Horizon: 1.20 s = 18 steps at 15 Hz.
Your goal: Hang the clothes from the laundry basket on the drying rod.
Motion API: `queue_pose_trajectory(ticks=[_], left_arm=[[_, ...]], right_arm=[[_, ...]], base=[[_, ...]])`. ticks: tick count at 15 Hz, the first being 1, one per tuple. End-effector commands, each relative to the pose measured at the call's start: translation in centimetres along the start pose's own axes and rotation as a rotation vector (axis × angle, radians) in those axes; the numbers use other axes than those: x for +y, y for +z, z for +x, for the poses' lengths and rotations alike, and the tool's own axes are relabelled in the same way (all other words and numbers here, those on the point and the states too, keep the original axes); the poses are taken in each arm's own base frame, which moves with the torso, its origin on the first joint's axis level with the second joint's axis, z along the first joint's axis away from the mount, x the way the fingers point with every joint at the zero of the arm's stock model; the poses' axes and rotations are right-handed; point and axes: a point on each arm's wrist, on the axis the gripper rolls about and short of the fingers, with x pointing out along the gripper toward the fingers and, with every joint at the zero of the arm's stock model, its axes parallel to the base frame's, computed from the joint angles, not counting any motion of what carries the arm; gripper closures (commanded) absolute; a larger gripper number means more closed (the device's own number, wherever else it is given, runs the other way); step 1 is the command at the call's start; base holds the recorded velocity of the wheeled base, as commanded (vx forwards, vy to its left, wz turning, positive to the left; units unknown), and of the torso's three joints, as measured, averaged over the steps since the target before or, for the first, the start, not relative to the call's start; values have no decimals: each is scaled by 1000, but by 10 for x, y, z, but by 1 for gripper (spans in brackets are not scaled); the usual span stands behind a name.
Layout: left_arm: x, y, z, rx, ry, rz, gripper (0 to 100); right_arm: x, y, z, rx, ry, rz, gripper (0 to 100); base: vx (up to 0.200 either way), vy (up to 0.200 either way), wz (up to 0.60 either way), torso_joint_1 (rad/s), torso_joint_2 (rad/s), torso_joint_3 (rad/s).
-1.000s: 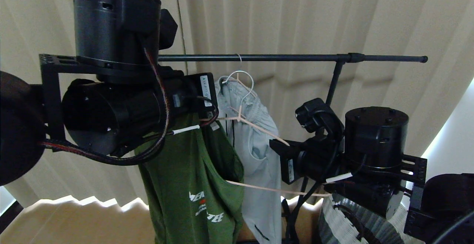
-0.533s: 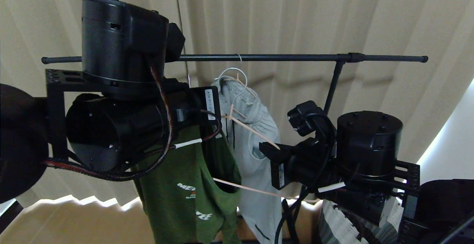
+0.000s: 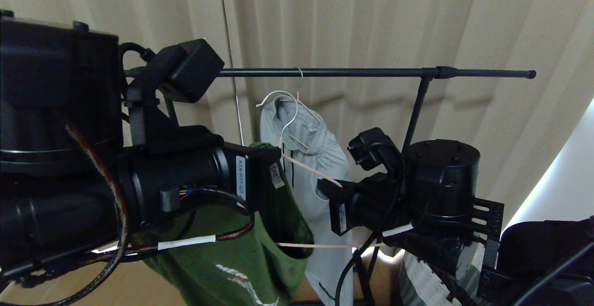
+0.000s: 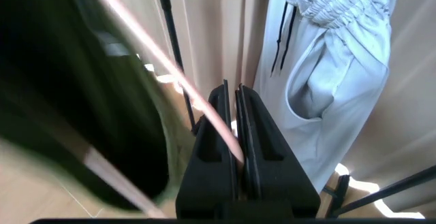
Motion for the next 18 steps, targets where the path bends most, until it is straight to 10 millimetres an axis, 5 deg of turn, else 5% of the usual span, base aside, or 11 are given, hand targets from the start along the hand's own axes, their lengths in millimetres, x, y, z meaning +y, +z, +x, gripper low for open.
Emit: queue_pose_trajectory(ticks=[1,6,7,18], left_arm=[[3,-3,-9,-6,0,1,100],[6,-14,-6,4,11,94,100],[9,-17,-5,-9,17,116,0],[45,-21,-30,-84,84,291,0]], right_arm=[[0,0,1,1,-2,-1,100],[0,1,-2,-5,-4,0,100],[-2,2,-2,-9,-8,2,100],[-26,11,-27,-43,-68,-21,100]], base=[[0,0,0,0,0,0],[0,0,0,0,0,0],[0,0,0,0,0,0],[0,0,0,0,0,0]])
